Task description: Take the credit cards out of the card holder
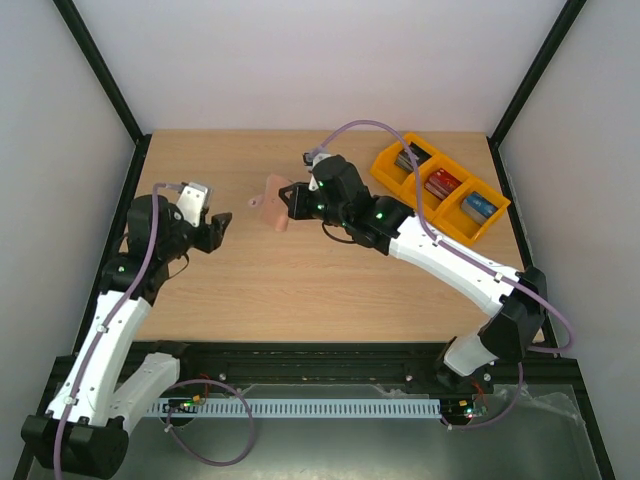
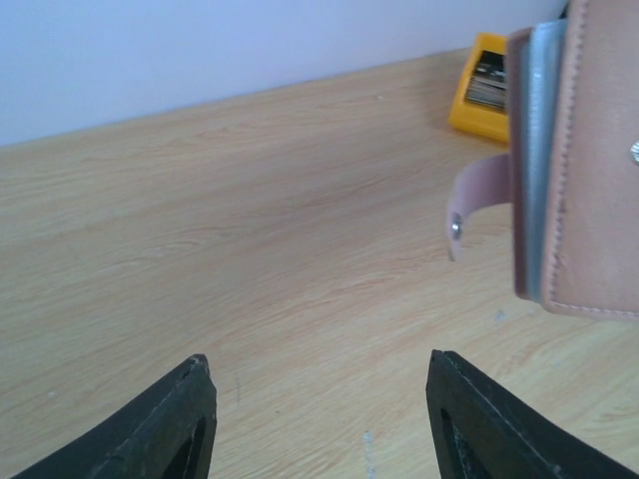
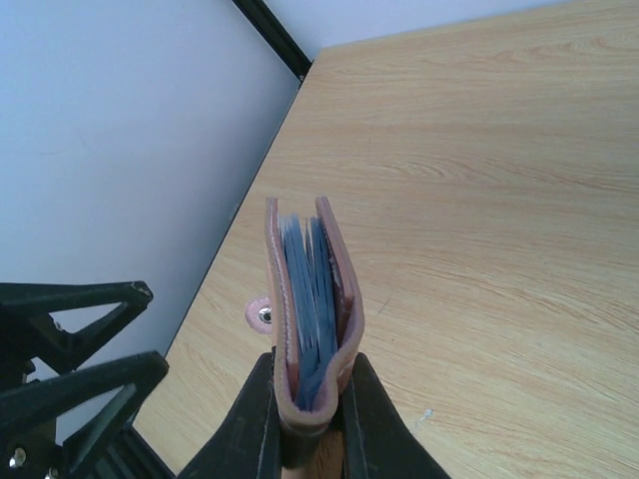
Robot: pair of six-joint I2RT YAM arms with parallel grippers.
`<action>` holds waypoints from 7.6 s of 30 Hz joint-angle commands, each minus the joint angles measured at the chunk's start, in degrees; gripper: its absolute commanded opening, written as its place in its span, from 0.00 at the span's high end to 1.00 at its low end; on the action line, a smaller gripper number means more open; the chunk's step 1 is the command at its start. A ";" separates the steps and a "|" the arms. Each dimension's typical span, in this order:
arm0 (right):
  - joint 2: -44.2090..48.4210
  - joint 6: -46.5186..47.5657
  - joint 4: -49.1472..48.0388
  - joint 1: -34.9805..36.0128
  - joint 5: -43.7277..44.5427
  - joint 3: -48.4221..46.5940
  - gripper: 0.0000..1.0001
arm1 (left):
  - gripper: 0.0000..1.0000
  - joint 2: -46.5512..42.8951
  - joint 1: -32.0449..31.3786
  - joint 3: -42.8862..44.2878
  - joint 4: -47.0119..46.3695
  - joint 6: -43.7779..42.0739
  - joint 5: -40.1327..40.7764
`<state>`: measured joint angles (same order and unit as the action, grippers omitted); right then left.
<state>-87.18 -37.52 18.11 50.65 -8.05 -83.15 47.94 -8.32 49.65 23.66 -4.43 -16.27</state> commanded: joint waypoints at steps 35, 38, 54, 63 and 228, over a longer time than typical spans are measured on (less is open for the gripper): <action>11.67 46.11 5.15 -2.14 -42.41 -2.58 0.98 | 0.18 12.43 8.14 31.59 42.58 -27.34 -46.48; 12.82 44.69 1.16 -2.20 -42.61 -1.75 0.98 | 0.26 11.68 8.14 31.04 39.69 -21.51 -46.51; 13.21 38.37 -9.52 -2.14 -47.27 1.69 0.98 | 0.35 -13.82 7.89 7.48 -6.81 9.73 -41.81; 10.56 38.69 -9.02 -2.14 -48.73 0.74 0.98 | 0.42 -14.21 5.03 1.54 -14.82 16.11 -38.85; 11.64 33.03 -13.86 -4.78 -51.72 8.92 0.88 | 0.98 -23.51 1.61 -20.11 -33.81 37.10 -38.80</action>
<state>-76.82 -3.99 6.33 46.78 -61.30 -75.53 24.45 -7.22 30.04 -12.49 32.29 -61.34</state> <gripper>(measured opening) 0.040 0.106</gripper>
